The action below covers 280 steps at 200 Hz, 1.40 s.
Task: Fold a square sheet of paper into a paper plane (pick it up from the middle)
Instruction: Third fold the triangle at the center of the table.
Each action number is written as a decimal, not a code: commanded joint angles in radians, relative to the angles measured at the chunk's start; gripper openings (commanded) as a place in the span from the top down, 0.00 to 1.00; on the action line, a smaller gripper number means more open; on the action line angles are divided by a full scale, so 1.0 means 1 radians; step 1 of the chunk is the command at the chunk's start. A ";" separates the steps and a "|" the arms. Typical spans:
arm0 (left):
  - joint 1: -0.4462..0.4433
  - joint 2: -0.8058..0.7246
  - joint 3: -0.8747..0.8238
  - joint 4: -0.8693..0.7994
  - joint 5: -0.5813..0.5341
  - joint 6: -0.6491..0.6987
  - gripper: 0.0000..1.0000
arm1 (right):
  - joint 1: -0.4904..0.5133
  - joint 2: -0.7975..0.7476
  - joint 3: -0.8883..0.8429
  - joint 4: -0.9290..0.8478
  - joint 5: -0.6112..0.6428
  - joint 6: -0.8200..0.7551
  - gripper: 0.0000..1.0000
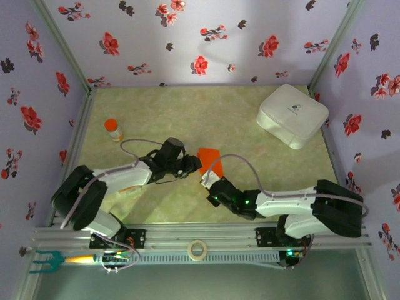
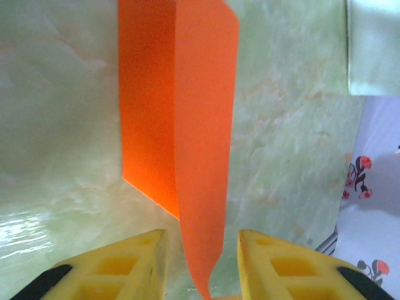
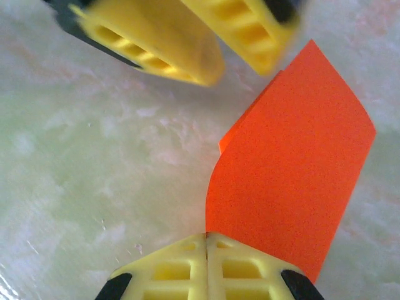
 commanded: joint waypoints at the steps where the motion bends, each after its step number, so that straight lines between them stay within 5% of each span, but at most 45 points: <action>1: 0.026 -0.078 -0.008 -0.135 -0.091 0.060 0.65 | -0.071 -0.051 -0.040 0.045 -0.243 0.163 1.00; 71: 0.064 -0.177 -0.025 -0.186 -0.113 0.110 0.67 | -0.237 -0.029 0.011 0.078 -0.636 0.337 1.00; 162: 0.067 -0.200 -0.033 -0.166 -0.106 0.147 0.80 | -0.237 0.045 0.048 0.082 -0.701 0.277 1.00; 280: 0.073 -0.267 -0.024 -0.190 -0.167 0.219 0.84 | -0.249 0.140 0.122 0.096 -0.822 0.310 1.00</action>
